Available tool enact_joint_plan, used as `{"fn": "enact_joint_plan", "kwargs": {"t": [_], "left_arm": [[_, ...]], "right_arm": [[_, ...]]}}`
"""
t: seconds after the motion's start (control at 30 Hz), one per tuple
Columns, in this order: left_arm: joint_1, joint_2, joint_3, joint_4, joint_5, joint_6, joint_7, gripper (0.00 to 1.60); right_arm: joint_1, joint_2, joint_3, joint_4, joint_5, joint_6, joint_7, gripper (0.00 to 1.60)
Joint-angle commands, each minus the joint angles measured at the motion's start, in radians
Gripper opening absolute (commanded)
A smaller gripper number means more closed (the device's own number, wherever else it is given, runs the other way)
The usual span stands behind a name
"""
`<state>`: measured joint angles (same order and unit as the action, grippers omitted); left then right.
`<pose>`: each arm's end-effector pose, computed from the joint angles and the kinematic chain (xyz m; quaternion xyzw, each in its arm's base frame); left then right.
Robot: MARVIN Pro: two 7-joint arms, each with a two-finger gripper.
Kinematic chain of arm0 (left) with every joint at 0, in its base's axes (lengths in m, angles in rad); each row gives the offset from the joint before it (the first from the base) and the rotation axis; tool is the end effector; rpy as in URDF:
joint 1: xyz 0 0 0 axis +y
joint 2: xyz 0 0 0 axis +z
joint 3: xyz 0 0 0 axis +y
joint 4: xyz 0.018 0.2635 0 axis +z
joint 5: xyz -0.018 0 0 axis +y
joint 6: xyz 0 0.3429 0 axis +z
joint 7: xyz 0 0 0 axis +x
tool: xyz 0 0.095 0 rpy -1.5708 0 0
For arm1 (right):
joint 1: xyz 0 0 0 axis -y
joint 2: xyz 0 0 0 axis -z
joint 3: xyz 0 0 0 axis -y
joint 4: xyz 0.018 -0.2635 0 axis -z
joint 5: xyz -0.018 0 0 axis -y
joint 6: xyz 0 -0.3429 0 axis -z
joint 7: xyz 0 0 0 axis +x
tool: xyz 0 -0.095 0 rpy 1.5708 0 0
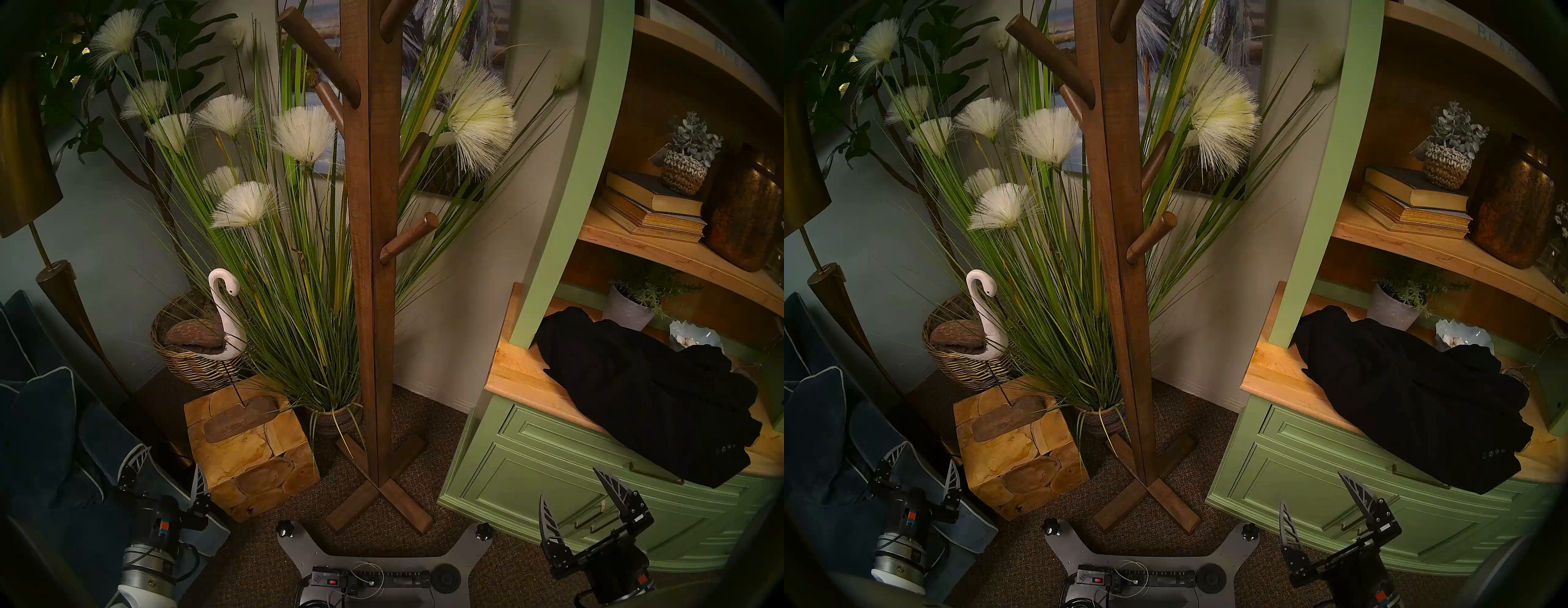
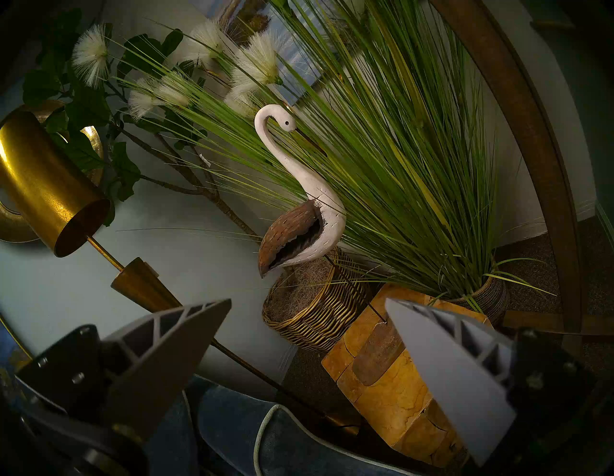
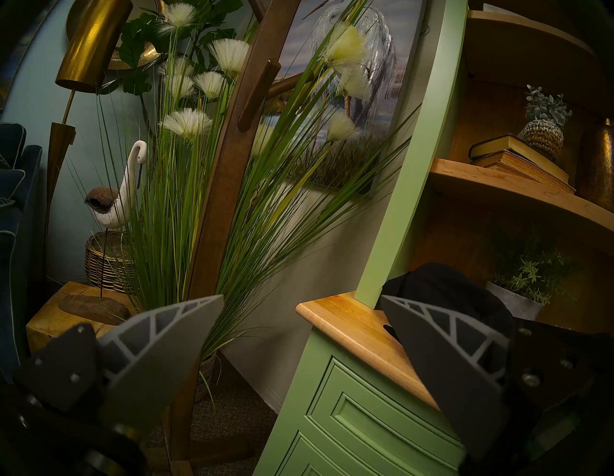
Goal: Pick up jacket and place on coat hanger
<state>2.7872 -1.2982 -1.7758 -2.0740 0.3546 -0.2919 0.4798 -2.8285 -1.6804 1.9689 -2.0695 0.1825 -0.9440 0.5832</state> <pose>0.1165 0.1165 -0.3459 -0.7335 0.1854 -0.5800 0.3021 0.0622 -0.0890 -0.3195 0.6515 0.1903 0.7343 0.0149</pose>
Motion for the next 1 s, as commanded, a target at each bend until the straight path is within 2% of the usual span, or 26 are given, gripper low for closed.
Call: {"fn": "enact_joint_plan", "kwargs": {"t": [0.0, 0.4, 0.47, 0.5, 0.57, 0.6, 0.63, 0.67, 0.87, 0.9, 0.93, 0.97], "left_arm": [[0.001, 0.0, -0.001, -0.019, 0.0, -0.002, 0.001, 1.6], [0.001, 0.0, -0.001, -0.019, 0.001, -0.002, 0.001, 1.6], [0.0, 0.0, -0.001, -0.018, 0.001, -0.002, 0.001, 1.6], [0.0, 0.0, -0.001, -0.018, 0.001, -0.002, 0.001, 1.6], [0.0, 0.0, -0.001, -0.018, 0.001, -0.003, 0.001, 1.6], [-0.001, 0.0, -0.001, -0.017, 0.001, -0.003, 0.002, 1.6], [-0.001, 0.0, -0.001, -0.017, 0.001, -0.003, 0.002, 1.6], [-0.002, 0.0, -0.001, -0.015, 0.001, -0.003, 0.002, 1.6], [-0.004, 0.0, 0.0, -0.013, 0.001, -0.004, 0.002, 1.6], [-0.004, 0.0, 0.0, -0.013, 0.001, -0.004, 0.002, 1.6], [-0.004, 0.0, 0.0, -0.012, 0.001, -0.004, 0.002, 1.6], [-0.005, 0.0, 0.0, -0.012, 0.001, -0.004, 0.002, 1.6]], "right_arm": [[0.001, 0.0, 0.0, -0.019, 0.0, -0.002, 0.0, 1.6], [0.001, 0.0, -0.001, -0.019, 0.0, -0.002, 0.0, 1.6], [-0.003, 0.018, -0.013, -0.036, 0.05, 0.038, -0.008, 1.6], [0.021, -0.01, 0.008, -0.041, 0.02, 0.022, -0.025, 1.6], [0.044, -0.012, 0.027, -0.05, 0.002, 0.008, -0.03, 1.6], [0.074, -0.019, 0.055, -0.043, -0.044, -0.016, -0.03, 1.6], [0.081, -0.014, 0.066, -0.046, -0.056, -0.016, -0.028, 1.6], [0.093, -0.008, 0.102, -0.055, -0.101, -0.016, -0.015, 1.6], [0.134, 0.002, 0.217, -0.119, -0.174, -0.016, -0.043, 1.6], [0.134, 0.002, 0.217, -0.119, -0.174, -0.016, -0.043, 1.6], [0.151, 0.005, 0.261, -0.143, -0.193, -0.016, -0.057, 1.6], [0.158, 0.016, 0.262, -0.15, -0.202, -0.016, -0.077, 1.6]]}}
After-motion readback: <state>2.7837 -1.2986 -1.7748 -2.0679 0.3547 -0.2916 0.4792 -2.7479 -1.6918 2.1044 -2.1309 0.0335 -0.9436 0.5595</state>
